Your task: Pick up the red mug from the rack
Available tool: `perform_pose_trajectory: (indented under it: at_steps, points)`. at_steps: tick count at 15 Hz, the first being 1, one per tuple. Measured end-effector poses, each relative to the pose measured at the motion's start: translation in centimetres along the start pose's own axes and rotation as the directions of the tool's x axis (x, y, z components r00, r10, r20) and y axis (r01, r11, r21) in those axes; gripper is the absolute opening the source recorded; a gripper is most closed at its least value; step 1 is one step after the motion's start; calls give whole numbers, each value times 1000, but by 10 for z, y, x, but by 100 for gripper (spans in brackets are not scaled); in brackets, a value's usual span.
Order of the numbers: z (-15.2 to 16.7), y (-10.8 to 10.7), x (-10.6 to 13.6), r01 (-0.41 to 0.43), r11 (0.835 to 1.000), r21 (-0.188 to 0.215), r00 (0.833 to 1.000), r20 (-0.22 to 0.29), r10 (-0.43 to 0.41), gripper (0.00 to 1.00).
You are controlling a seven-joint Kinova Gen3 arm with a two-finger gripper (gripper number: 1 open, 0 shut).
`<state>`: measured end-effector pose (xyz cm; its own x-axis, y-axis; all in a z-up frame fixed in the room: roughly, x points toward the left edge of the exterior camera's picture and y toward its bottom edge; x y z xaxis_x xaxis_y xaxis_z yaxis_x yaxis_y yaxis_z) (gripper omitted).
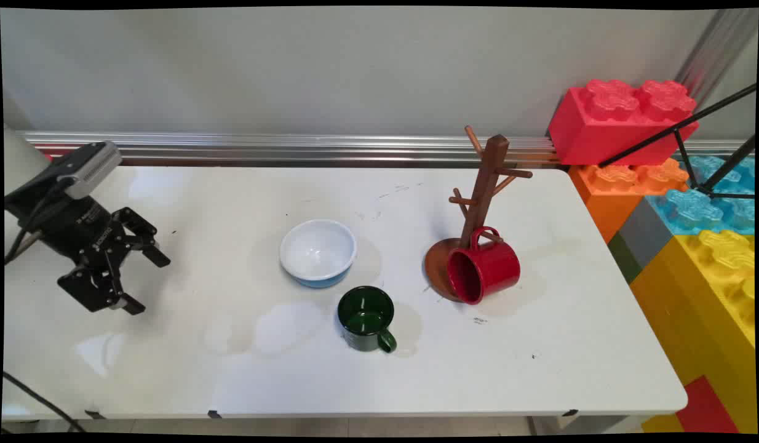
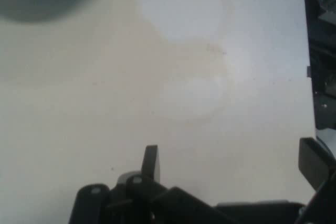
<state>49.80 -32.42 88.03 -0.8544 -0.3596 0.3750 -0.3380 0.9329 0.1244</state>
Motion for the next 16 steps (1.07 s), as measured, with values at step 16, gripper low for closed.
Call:
perform_pose_trajectory:
  at_steps: [16]
  points:
    - [16,27,103,108,992,-62,917,-379,-124,100]
